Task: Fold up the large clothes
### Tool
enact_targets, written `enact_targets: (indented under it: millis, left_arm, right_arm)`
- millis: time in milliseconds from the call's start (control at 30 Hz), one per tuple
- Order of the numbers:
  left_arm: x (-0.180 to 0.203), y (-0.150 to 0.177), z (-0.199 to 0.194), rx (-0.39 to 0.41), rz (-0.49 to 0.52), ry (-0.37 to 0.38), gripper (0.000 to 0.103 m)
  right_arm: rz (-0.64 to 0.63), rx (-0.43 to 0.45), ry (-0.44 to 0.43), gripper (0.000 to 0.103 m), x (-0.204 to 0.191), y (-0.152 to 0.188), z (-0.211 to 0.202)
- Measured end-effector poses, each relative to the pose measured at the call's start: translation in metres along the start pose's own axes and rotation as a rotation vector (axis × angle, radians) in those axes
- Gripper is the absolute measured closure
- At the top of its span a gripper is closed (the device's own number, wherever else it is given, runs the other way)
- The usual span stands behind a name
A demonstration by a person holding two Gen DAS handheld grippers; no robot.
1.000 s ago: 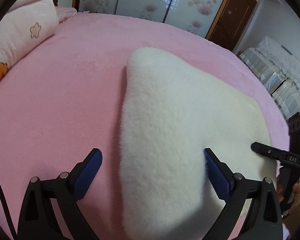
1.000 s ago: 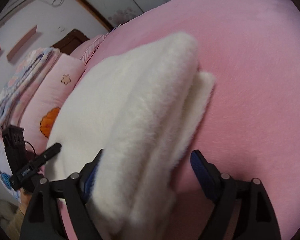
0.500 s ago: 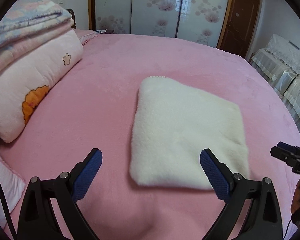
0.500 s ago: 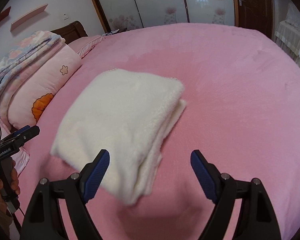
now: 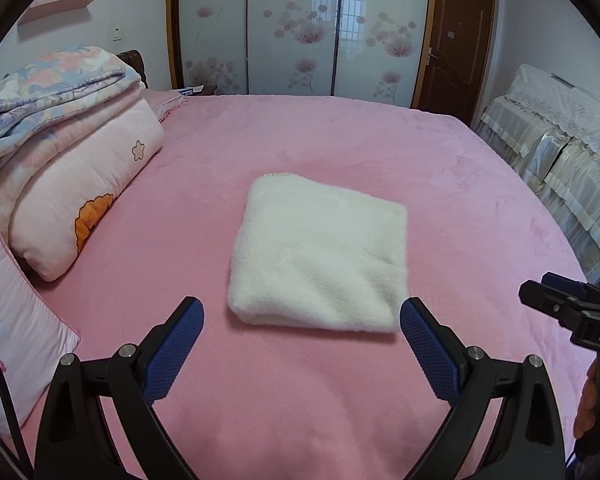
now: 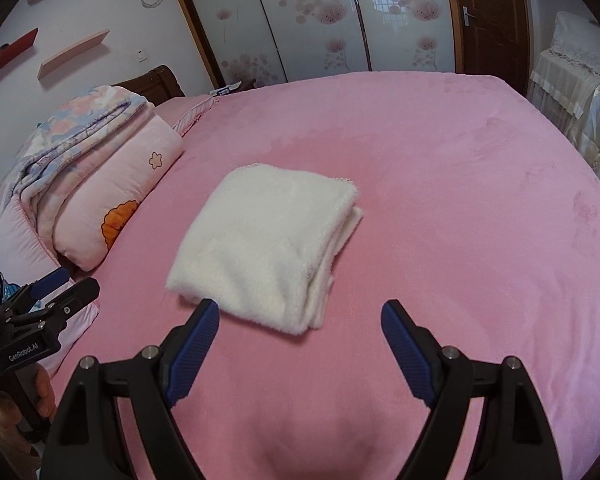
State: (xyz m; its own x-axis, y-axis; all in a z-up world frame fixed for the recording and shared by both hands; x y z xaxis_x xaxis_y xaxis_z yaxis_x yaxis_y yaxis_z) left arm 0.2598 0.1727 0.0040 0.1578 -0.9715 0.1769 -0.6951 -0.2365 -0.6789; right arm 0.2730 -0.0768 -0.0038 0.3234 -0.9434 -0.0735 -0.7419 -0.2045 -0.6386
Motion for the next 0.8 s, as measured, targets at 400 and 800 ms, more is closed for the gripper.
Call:
enact_targets:
  millis: [400, 800]
  left_arm:
    - [0.048, 0.062, -0.079, 0.038, -0.007, 0.004, 0.005]
    - [0.088, 0.141, -0.121, -0.043, -0.033, 0.057, 0.005]
  right_arm:
    - [-0.013, 0.091, 0.003, 0.019, -0.012, 0.058, -0.090]
    - [-0.026, 0.121, 0.101, 0.019, -0.007, 0.132, -0.154]
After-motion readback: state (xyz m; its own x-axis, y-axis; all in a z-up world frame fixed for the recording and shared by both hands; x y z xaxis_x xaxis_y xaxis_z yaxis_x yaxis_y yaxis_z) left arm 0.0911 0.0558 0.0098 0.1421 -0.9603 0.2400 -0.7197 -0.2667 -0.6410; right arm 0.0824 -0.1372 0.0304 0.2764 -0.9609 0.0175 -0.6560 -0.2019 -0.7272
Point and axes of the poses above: each gripper's, at about its wrist camera, not at the fingertips, and z roughly the way its jaws point, x to its right, y to its underside, the point moved 3 cm from there along z, roughly the way its jaws point, and after that the axes turned 9 degrees about -z, right-handed, at the moved point
